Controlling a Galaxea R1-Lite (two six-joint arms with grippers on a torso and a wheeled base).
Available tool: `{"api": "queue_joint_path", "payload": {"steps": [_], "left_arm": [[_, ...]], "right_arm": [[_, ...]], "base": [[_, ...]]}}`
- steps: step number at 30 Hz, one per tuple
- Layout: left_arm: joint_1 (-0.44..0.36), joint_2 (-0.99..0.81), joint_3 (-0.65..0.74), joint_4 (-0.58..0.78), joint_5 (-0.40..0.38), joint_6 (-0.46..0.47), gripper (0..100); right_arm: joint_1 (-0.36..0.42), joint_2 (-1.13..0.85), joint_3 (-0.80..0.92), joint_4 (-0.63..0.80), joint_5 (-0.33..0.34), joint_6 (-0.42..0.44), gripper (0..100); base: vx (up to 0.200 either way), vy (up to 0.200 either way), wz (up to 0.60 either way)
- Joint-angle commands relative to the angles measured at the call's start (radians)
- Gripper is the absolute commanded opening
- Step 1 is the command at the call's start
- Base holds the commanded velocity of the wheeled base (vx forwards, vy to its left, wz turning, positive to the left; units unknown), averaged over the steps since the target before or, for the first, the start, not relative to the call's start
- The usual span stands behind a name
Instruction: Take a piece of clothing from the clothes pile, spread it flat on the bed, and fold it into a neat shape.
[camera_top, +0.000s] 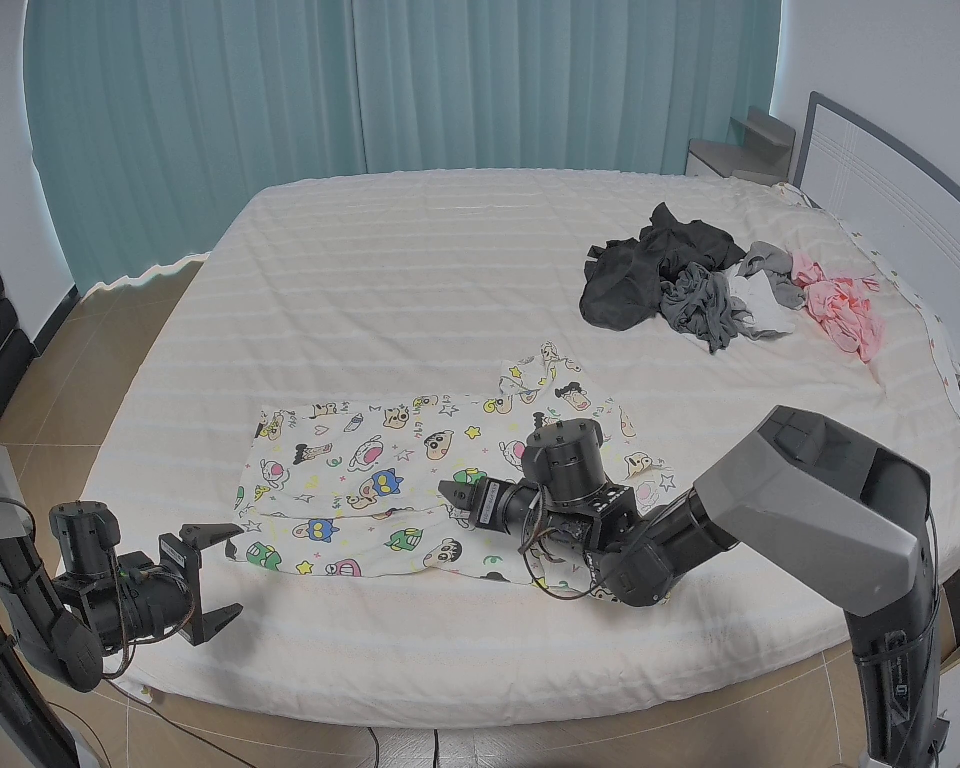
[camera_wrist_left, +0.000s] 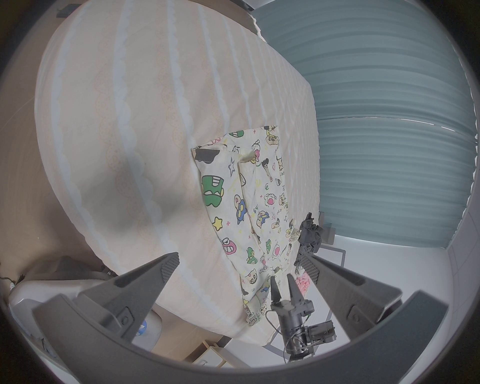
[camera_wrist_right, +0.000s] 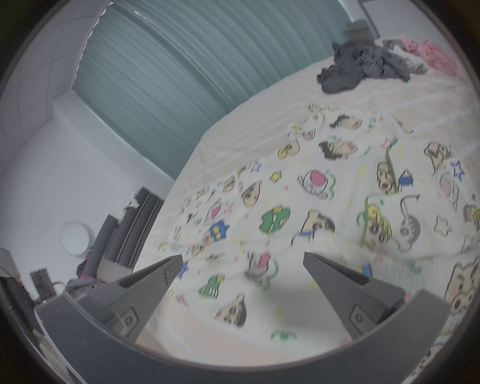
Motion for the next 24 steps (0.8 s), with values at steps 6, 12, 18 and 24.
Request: {"api": "queue_joint_path", "payload": {"steps": [6, 12, 18, 24], "left_arm": [[0.001, 0.003, 0.0, 0.0, -0.001, 0.001, 100], [0.001, 0.003, 0.0, 0.0, -0.001, 0.001, 100], [-0.006, 0.004, 0.0, 0.0, -0.001, 0.001, 100], [-0.006, 0.006, 0.002, 0.0, -0.001, 0.001, 100]], "right_arm": [[-0.024, -0.097, 0.161, 0.0, 0.107, 0.03, 100], [-0.099, -0.292, 0.385, -0.072, 0.222, 0.027, 100], [-0.329, -0.372, 0.59, -0.209, 0.411, -0.039, 100], [-0.48, -0.335, 0.725, -0.341, 0.515, -0.121, 100]], "base": [[0.0, 0.0, 0.0], [0.0, 0.0, 0.0], [0.0, 0.0, 0.0], [0.0, 0.0, 0.0]]}}
